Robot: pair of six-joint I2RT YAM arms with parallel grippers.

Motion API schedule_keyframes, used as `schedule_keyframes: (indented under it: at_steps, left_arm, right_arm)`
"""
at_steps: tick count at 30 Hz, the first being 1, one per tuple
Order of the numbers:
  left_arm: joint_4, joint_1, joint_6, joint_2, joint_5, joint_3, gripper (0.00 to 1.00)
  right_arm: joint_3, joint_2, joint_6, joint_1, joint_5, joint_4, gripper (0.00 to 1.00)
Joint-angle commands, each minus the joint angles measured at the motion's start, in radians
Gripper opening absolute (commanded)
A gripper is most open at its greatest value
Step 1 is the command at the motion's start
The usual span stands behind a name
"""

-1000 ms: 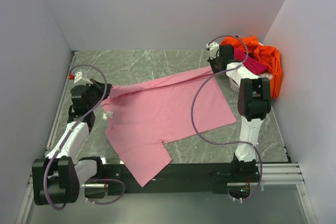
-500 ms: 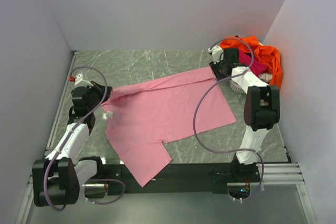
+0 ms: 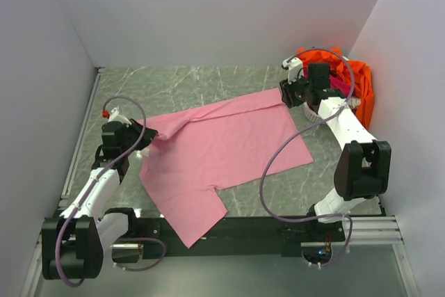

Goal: Fold and stack the t-shirts
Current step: Fold the tshirt

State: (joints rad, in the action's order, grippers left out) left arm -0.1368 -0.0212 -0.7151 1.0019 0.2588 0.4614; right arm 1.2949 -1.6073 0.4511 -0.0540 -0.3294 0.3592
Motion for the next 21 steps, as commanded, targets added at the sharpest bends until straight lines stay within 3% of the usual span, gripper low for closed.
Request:
schedule_keyframes:
  at_steps: [1, 2, 3, 5, 8, 9, 12, 17, 21]
  left_arm:
    - [0.113, 0.017, -0.102, -0.013, 0.039, -0.018, 0.18]
    - [0.126, 0.061, -0.109, -0.009, 0.037, -0.018, 0.26]
    - [0.134, 0.076, -0.112, -0.009, 0.033, -0.017, 0.42]
    - [0.209, 0.110, -0.118, -0.034, 0.004, 0.005, 0.50]
    - [0.232, 0.115, -0.057, -0.085, -0.076, 0.054, 0.86]
    - [0.215, 0.115, -0.037, -0.071, -0.095, 0.068, 0.90]
    - [0.195, 0.115, 0.058, 0.041, -0.072, 0.172, 0.91]
    - [0.299, 0.113, 0.249, 0.469, 0.066, 0.443, 0.68]
    - [0.332, 0.116, 0.270, 0.653, 0.044, 0.555, 0.65]
  right_arm:
    - [-0.014, 0.076, -0.038, 0.005, -0.080, 0.038, 0.48]
    - [-0.017, 0.087, -0.040, 0.005, -0.088, 0.053, 0.48]
    - [-0.017, 0.108, -0.043, 0.003, -0.103, 0.063, 0.48]
    - [-0.011, 0.132, -0.052, 0.002, -0.123, 0.099, 0.48]
    - [-0.002, 0.176, -0.071, -0.007, -0.171, 0.153, 0.48]
    - [-0.002, 0.194, -0.080, -0.016, -0.198, 0.168, 0.48]
    - [-0.002, 0.224, -0.097, -0.033, -0.261, 0.236, 0.48]
    - [-0.071, 0.282, -0.109, -0.060, -0.416, 0.276, 0.48]
    - [-0.144, 0.323, -0.140, -0.058, -0.436, 0.221, 0.48]
